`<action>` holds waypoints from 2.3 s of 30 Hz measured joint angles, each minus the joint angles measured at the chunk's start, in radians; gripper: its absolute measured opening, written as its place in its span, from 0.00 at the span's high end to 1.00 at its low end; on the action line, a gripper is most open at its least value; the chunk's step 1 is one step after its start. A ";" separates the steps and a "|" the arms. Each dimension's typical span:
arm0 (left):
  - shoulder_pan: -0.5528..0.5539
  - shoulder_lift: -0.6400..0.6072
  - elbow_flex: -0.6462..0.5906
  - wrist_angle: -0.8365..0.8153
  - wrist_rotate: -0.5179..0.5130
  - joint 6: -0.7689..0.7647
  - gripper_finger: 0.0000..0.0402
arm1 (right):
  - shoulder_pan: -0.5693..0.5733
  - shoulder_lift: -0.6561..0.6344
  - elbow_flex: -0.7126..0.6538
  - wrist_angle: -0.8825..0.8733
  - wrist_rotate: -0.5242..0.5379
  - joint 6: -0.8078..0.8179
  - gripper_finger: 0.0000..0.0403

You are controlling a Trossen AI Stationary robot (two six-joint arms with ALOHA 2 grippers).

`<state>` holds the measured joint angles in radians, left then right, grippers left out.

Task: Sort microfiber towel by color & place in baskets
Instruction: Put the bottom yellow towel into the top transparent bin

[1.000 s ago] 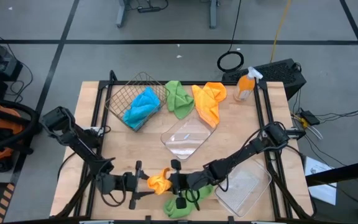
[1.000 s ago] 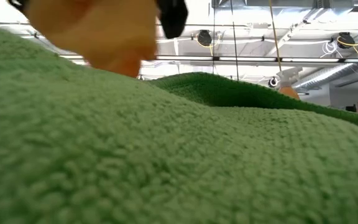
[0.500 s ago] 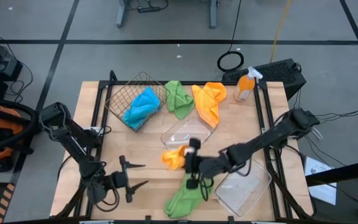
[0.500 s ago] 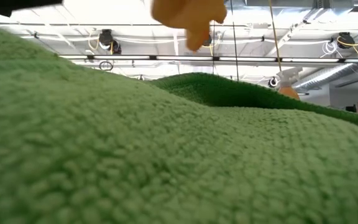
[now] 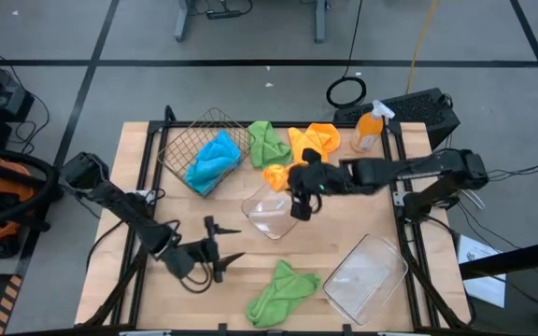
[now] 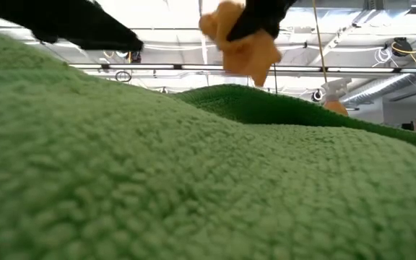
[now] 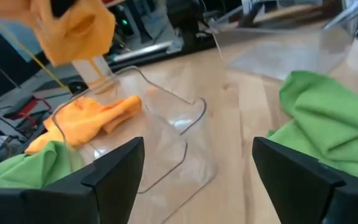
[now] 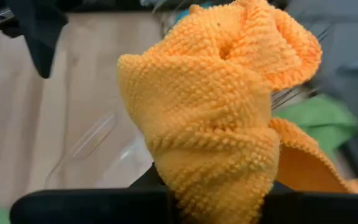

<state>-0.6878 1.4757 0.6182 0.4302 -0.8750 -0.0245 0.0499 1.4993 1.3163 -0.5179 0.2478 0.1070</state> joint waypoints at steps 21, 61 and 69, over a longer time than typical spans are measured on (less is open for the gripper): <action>0.158 0.000 -0.001 -0.196 0.165 0.031 0.24 | -0.153 0.405 0.000 -0.049 -0.202 0.236 0.88; 0.155 0.000 -0.001 -0.153 0.279 -0.018 0.24 | -0.133 0.074 0.000 -0.221 -0.112 0.154 0.43; 0.156 0.000 -0.001 -0.156 0.279 -0.017 0.24 | -0.133 0.090 0.001 -0.211 -0.108 0.162 0.43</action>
<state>-0.5316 1.4757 0.6174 0.2743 -0.5961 -0.0418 -0.0834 1.5897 1.3169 -0.7288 0.1400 0.2690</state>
